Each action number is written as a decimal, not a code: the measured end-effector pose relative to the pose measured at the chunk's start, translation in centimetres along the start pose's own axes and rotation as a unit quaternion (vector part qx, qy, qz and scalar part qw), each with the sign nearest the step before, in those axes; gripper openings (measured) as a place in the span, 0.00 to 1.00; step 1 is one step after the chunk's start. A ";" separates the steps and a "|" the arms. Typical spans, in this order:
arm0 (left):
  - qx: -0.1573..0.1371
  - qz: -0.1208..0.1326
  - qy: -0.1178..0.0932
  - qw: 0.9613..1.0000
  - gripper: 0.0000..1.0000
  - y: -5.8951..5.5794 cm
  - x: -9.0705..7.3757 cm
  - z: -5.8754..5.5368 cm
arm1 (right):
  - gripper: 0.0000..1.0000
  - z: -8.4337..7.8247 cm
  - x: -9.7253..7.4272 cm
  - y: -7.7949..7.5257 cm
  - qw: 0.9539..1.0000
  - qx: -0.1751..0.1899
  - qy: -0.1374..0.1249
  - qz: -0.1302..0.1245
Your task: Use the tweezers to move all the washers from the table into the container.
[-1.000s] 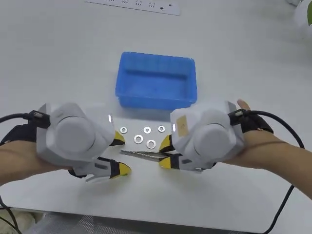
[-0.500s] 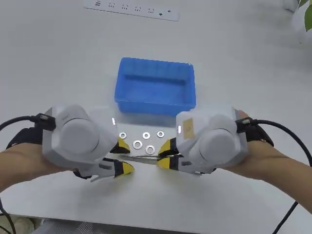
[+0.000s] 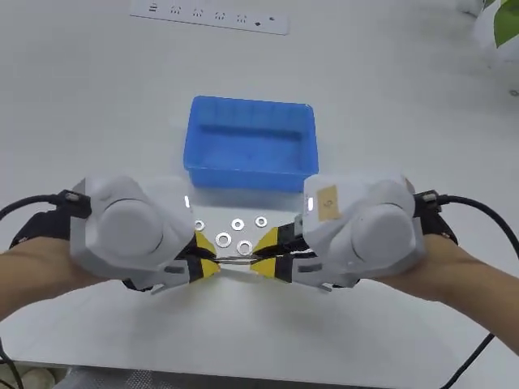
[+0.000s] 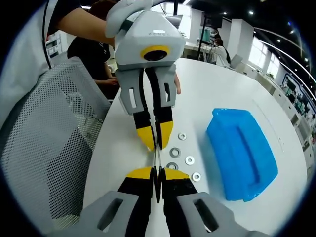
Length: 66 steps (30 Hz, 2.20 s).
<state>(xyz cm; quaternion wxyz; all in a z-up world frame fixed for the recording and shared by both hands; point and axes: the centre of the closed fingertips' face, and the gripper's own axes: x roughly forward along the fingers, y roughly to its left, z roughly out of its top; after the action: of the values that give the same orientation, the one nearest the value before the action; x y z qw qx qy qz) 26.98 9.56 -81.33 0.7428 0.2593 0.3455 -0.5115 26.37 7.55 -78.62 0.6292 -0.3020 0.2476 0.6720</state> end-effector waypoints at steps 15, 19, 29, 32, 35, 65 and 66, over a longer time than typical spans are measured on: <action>-0.003 -0.019 0.004 1.000 0.07 -1.0 -1.4 0.1 | 0.07 -0.3 0.3 0.9 0.999 -0.037 0.013 0.007; 0.021 -0.022 0.006 1.000 0.07 -1.6 -2.2 0.8 | 0.07 -0.8 0.5 1.1 0.999 -0.040 0.018 0.007; -0.012 -0.037 -0.065 0.997 0.07 -2.0 -4.4 3.2 | 0.07 -0.4 0.4 1.4 0.999 -0.024 -0.029 0.006; -0.007 -0.036 -0.069 0.997 0.07 -2.3 -4.6 3.6 | 0.07 -0.1 0.4 1.6 0.999 -0.030 -0.038 0.005; -0.006 -0.036 -0.085 0.996 0.07 -2.6 -5.0 4.6 | 0.07 0.1 0.2 1.7 0.998 -0.030 -0.050 0.007; -0.013 -0.006 -0.137 0.990 0.11 -1.3 -4.9 7.5 | 0.07 1.1 -0.2 0.9 0.992 0.036 -0.125 -0.008; -0.022 -0.004 -0.140 0.990 0.12 -1.0 -5.1 7.3 | 0.07 1.3 -0.2 0.9 0.991 0.038 -0.128 -0.008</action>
<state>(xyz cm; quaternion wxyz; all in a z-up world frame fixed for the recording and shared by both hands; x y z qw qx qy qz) 26.59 6.80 -72.83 0.7876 0.1673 0.2504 -0.5376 25.40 8.23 -77.64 0.6720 -0.1914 0.1881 0.6902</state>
